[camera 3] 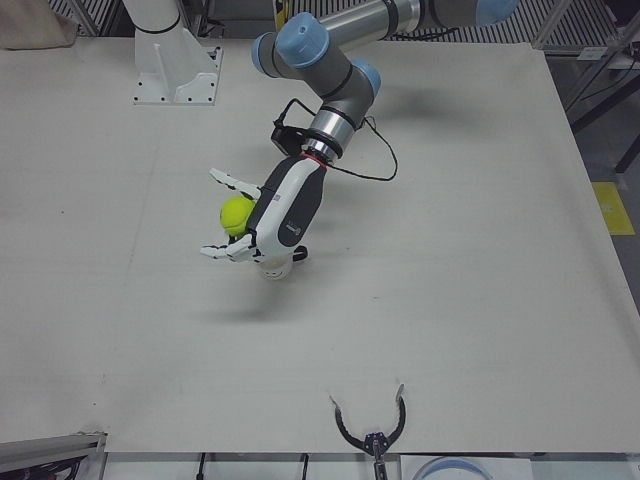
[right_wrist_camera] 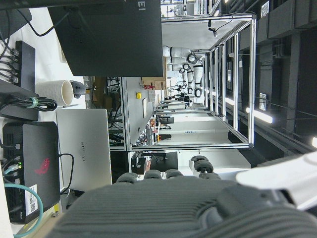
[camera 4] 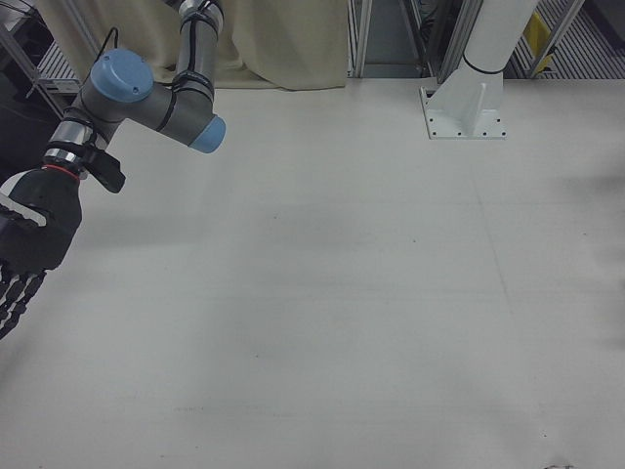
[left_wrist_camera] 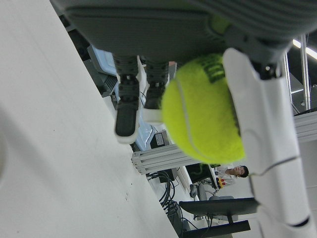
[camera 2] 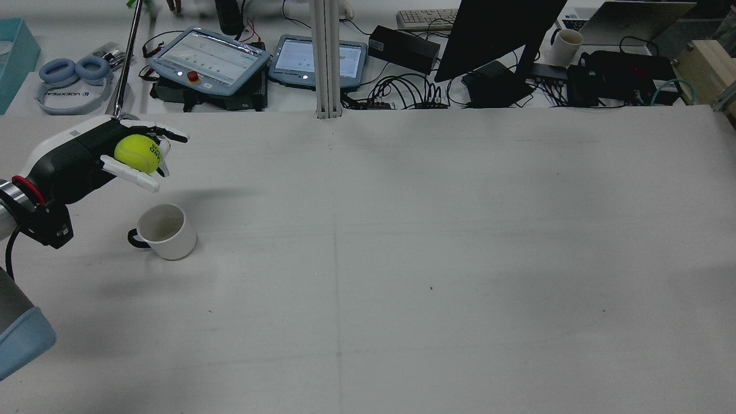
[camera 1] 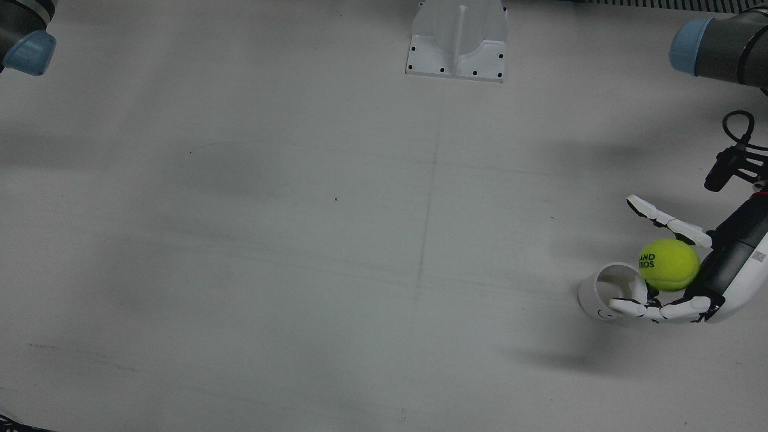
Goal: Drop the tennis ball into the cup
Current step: 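Open the left hand fingers to drop the ball into the mug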
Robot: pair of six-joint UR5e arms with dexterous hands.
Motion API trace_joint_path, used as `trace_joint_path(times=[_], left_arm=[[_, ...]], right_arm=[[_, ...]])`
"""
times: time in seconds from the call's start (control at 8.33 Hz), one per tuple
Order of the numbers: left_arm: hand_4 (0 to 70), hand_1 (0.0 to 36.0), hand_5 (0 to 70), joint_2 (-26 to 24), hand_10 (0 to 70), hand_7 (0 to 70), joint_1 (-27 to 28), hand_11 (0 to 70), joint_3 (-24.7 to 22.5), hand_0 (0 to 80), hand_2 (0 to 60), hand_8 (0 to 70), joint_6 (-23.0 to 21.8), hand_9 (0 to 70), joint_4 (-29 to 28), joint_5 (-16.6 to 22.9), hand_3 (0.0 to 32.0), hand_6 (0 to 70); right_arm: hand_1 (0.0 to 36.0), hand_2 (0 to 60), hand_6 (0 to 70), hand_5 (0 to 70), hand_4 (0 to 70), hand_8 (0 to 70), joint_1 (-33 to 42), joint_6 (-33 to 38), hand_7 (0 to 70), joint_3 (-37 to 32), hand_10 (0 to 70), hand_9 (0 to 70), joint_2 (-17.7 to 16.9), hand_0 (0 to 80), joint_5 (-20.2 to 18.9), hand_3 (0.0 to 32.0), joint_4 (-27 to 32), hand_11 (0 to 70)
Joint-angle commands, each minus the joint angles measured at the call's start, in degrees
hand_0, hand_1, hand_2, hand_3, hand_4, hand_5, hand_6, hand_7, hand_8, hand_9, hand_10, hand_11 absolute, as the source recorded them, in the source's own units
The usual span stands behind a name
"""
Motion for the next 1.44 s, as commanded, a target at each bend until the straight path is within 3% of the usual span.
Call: trace_joint_path(times=[0.0, 0.12, 0.36, 0.48, 0.6, 0.84, 1.32], left_arm=[[24.9, 15.1, 10.6, 2.0, 8.1, 44.4, 0.2, 13.4, 0.1, 59.5, 0.0, 13.4, -0.2, 19.4, -5.2, 0.2, 0.0, 36.5], [22.3, 17.3, 7.9, 2.9, 3.6, 34.4, 0.2, 7.0, 0.0, 57.9, 0.0, 4.8, -0.3, 8.6, -6.5, 0.2, 0.0, 24.2], [19.6, 20.2, 3.4, 3.5, 0.0, 28.4, 0.0, 1.7, -0.1, 58.6, 0.0, 0.1, -0.4, 4.2, -7.4, 0.5, 0.0, 3.4], [19.1, 19.9, 4.2, 4.2, 0.0, 26.9, 0.0, 1.3, -0.1, 57.8, 0.0, 0.9, -0.5, 3.9, -8.2, 0.5, 0.0, 7.9], [18.4, 21.1, 3.0, 4.2, 0.0, 26.0, 0.0, 0.8, -0.2, 58.2, 0.0, 0.1, -0.5, 3.8, -8.3, 0.5, 0.0, 2.5], [16.1, 23.5, 3.1, 4.4, 0.0, 23.5, -0.1, 0.0, -0.3, 60.3, 0.0, 0.0, -1.2, 3.3, -8.4, 0.5, 0.0, 1.6], [15.9, 23.7, 2.7, 5.1, 0.0, 24.2, -0.1, 0.0, -0.4, 59.4, 0.0, 0.0, -1.2, 3.4, -8.9, 0.5, 0.0, 1.1]], right_arm=[[0.0, 0.0, 0.0, 0.0, 0.0, 0.0, 0.0, 0.0, 0.0, 0.1, 0.0, 0.0, 0.0, 0.0, 0.0, 0.0, 0.0, 0.0], [0.0, 0.0, 0.0, 0.0, 0.0, 0.0, 0.0, 0.0, 0.0, 0.1, 0.0, 0.0, 0.0, 0.0, 0.0, 0.0, 0.0, 0.0], [0.0, 0.0, 0.0, 0.0, 0.0, 0.0, 0.0, 0.0, 0.0, 0.1, 0.0, 0.0, 0.0, 0.0, 0.0, 0.0, 0.0, 0.0], [0.0, 0.0, 0.0, 0.0, 0.0, 0.0, 0.0, 0.0, 0.0, 0.0, 0.0, 0.0, 0.0, 0.0, 0.0, 0.0, 0.0, 0.0], [0.0, 0.0, 0.0, 0.0, 0.0, 0.0, 0.0, 0.0, 0.0, 0.0, 0.0, 0.0, 0.0, 0.0, 0.0, 0.0, 0.0, 0.0], [0.0, 0.0, 0.0, 0.0, 0.0, 0.0, 0.0, 0.0, 0.0, 0.0, 0.0, 0.0, 0.0, 0.0, 0.0, 0.0, 0.0, 0.0], [0.0, 0.0, 0.0, 0.0, 0.0, 0.0, 0.0, 0.0, 0.0, 0.0, 0.0, 0.0, 0.0, 0.0, 0.0, 0.0, 0.0, 0.0]])
